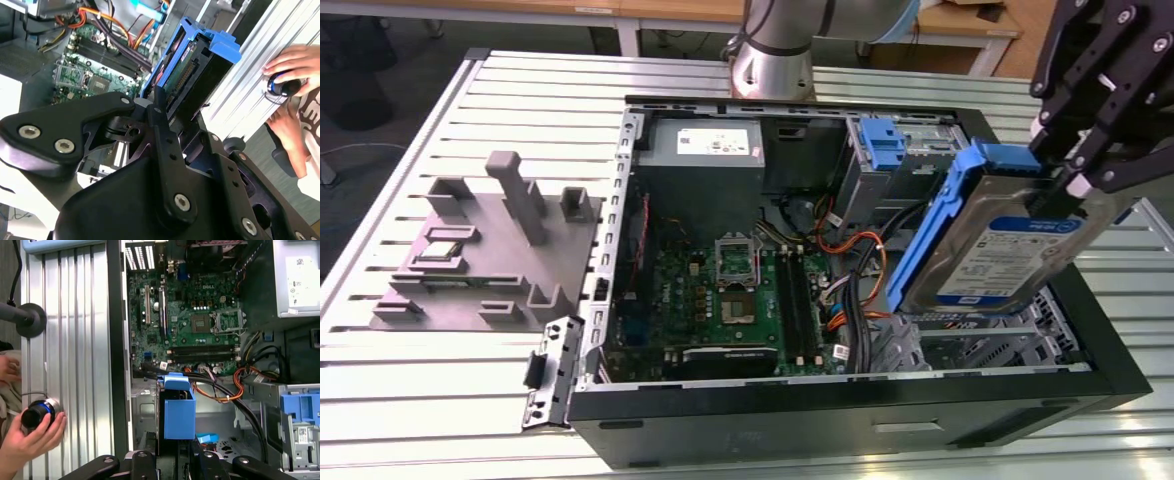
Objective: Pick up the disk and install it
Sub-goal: 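Pick up the disk, then insert the disk into the insertion slot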
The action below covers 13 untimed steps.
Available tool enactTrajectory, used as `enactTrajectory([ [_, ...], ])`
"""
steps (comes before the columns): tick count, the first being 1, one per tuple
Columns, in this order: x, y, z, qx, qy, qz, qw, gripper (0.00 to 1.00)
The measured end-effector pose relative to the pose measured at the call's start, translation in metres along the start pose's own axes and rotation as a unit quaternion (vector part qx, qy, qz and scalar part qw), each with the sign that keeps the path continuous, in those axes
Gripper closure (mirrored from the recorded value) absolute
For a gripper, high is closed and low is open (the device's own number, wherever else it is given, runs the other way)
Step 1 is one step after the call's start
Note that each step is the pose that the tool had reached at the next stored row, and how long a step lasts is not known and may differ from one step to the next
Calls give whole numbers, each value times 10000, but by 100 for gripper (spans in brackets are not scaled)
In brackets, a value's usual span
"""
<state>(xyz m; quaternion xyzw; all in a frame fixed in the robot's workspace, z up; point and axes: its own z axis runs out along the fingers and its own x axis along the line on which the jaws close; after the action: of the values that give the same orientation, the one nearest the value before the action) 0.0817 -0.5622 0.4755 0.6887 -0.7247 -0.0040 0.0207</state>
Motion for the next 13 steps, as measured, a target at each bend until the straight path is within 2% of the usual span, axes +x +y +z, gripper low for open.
enactTrajectory([
  [4, -6, -76, 5, -1, -9, -4, 10000, 65],
  [6, -7, -90, 10, -1, -44, -22, 10000, 65],
  [13, -12, -182, 53, 1, -40, -143, 9999, 65],
])
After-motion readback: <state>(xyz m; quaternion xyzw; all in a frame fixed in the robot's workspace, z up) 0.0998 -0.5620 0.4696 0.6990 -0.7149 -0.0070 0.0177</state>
